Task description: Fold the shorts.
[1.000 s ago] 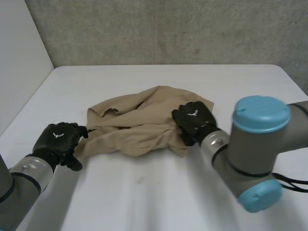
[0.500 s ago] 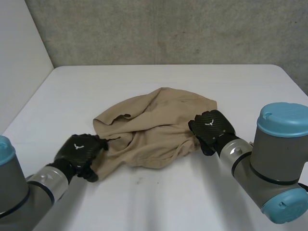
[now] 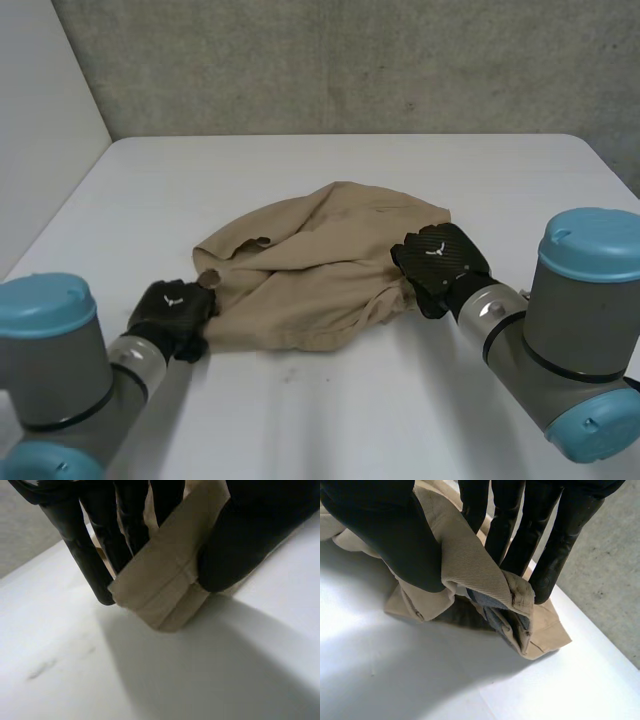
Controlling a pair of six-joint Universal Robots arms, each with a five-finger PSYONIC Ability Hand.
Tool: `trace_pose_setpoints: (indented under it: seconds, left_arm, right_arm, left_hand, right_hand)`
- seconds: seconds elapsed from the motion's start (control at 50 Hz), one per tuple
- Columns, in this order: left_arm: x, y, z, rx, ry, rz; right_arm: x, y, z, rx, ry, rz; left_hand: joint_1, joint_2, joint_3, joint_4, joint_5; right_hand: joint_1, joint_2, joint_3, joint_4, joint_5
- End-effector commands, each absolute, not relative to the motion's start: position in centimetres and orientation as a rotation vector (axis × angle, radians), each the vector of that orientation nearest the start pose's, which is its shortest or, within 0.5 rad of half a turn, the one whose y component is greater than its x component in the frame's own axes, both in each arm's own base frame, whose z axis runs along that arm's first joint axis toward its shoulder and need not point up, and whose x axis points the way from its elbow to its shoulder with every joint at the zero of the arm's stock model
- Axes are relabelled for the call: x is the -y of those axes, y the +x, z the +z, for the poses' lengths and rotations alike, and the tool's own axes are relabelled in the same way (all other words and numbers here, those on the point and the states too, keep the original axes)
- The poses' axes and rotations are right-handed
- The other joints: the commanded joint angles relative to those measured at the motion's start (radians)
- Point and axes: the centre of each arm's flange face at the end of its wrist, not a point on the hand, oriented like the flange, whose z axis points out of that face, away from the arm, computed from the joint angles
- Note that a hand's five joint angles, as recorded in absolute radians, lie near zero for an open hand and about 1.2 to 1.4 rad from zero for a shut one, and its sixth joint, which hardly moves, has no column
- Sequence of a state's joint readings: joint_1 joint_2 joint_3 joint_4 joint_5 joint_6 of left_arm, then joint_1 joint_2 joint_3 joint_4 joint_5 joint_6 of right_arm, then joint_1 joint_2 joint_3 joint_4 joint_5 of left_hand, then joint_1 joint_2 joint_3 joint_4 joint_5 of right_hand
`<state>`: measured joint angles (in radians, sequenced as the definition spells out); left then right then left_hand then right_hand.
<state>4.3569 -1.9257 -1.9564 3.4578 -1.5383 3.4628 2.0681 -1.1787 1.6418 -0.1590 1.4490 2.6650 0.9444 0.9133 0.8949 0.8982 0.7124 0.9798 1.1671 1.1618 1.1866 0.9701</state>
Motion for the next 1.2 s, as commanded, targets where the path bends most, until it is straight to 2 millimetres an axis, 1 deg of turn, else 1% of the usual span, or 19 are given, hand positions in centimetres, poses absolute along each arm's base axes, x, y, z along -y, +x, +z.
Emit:
trace_pose_setpoints:
  seconds: [0.02,0.08,0.1,0.16,0.18,0.24,0.26,0.34,0.42,0.48,0.64,0.72,0.76,0.86,0.88,0.96,1.0,1.08,1.2]
  left_arm:
    - [23.7,-24.8,14.0,-2.37,0.934,-1.816]
    - [22.7,-25.6,17.3,-2.271,0.98,-1.925]
    - [21.9,-25.7,19.8,-2.191,0.984,-2.014]
    - [21.0,-25.5,23.8,-2.066,0.953,-2.152]
    - [20.4,-25.2,26.4,-1.978,0.914,-2.241]
    - [19.5,-24.5,30.6,-1.834,0.821,-2.381]
    - [18.9,-24.0,32.8,-1.76,0.763,-2.444]
    - [18.5,-23.2,35.6,-1.689,0.654,-2.485]
    - [18.5,-23.3,35.5,-1.74,0.681,-2.437]
    - [19.3,-23.8,34.1,-1.795,0.72,-2.381]
    - [24.9,-27.0,26.9,-1.991,0.861,-2.142]
    - [28.9,-28.6,24.9,-1.975,0.871,-2.1]
    - [30.3,-29.3,25.0,-1.936,0.872,-2.115]
    - [33.7,-31.3,30.5,-1.666,0.779,-2.299]
    - [34.3,-31.6,33.4,-1.553,0.703,-2.395]
    - [34.9,-31.1,40.4,-1.242,0.41,-2.626]
    - [34.5,-31.1,42.4,-1.111,0.303,-2.704]
    - [32.8,-30.9,44.0,-1.052,0.287,-2.731]
    - [31.1,-30.1,41.3,-1.205,0.421,-2.614]
  right_arm:
    - [22.7,28.5,20.4,-2.086,-1.355,-1.818]
    - [22.3,28.4,22.3,-2.077,-1.424,-1.818]
    - [22.2,28.3,23.7,-2.066,-1.463,-1.837]
    - [22.3,28.2,26.0,-2.039,-1.49,-1.883]
    - [22.4,28.2,27.9,-2.01,-1.496,-1.937]
    - [22.2,28.1,31.3,-1.949,-1.485,-2.037]
    - [22.0,28.0,33.5,-1.909,-1.471,-2.104]
    - [22.5,27.0,36.9,-1.892,-1.44,-2.197]
    - [23.2,25.8,38.2,-1.94,-1.416,-2.213]
    - [23.8,25.7,37.5,-1.975,-1.426,-2.177]
    - [27.6,27.5,30.7,-2.108,-1.497,-1.955]
    - [30.7,28.7,28.8,-2.065,-1.456,-2.066]
    - [32.0,29.2,28.8,-2.012,-1.417,-2.159]
    - [35.7,30.7,31.5,-1.742,-1.252,-2.547]
    - [36.6,31.1,33.4,-1.603,-1.161,-2.692]
    - [37.3,31.6,38.2,-1.225,-0.973,-2.988]
    - [37.3,31.5,40.2,-1.077,-0.865,-3.092]
    - [36.8,31.2,41.2,-1.058,-0.858,-3.103]
    - [36.2,31.2,38.7,-1.264,-1.043,-2.921]
  left_hand:
    - [0.452,0.483,0.501,0.498,0.509]
    - [0.452,0.483,0.501,0.498,0.509]
    - [0.452,0.483,0.501,0.498,0.509]
    - [0.452,0.483,0.501,0.498,0.509]
    - [0.452,0.483,0.501,0.498,0.509]
    - [0.452,0.483,0.501,0.498,0.509]
    - [0.452,0.483,0.501,0.498,0.509]
    - [0.452,0.483,0.501,0.498,0.509]
    - [0.452,0.483,0.501,0.498,0.509]
    - [0.452,0.483,0.501,0.498,0.509]
    - [0.452,0.483,0.501,0.498,0.509]
    - [0.452,0.483,0.501,0.498,0.509]
    - [0.452,0.483,0.501,0.498,0.509]
    - [0.452,0.483,0.501,0.498,0.509]
    - [0.452,0.483,0.501,0.498,0.509]
    - [0.452,0.483,0.501,0.498,0.509]
    - [0.452,0.483,0.501,0.498,0.509]
    - [0.452,0.483,0.501,0.498,0.509]
    - [0.452,0.483,0.501,0.498,0.509]
  right_hand:
    - [0.416,0.229,0.234,0.21,0.252]
    - [0.416,0.229,0.234,0.21,0.252]
    - [0.416,0.229,0.234,0.21,0.252]
    - [0.416,0.229,0.234,0.21,0.252]
    - [0.416,0.229,0.234,0.21,0.252]
    - [0.416,0.229,0.234,0.21,0.252]
    - [0.416,0.229,0.234,0.21,0.252]
    - [0.416,0.229,0.234,0.21,0.252]
    - [0.416,0.229,0.234,0.21,0.252]
    - [0.416,0.229,0.234,0.21,0.252]
    - [0.416,0.229,0.234,0.21,0.252]
    - [0.416,0.229,0.234,0.21,0.252]
    - [0.416,0.229,0.234,0.21,0.252]
    - [0.416,0.229,0.234,0.21,0.252]
    - [0.416,0.229,0.234,0.21,0.252]
    - [0.416,0.229,0.234,0.21,0.252]
    - [0.416,0.229,0.234,0.21,0.252]
    - [0.416,0.229,0.234,0.21,0.252]
    - [0.416,0.229,0.234,0.21,0.252]
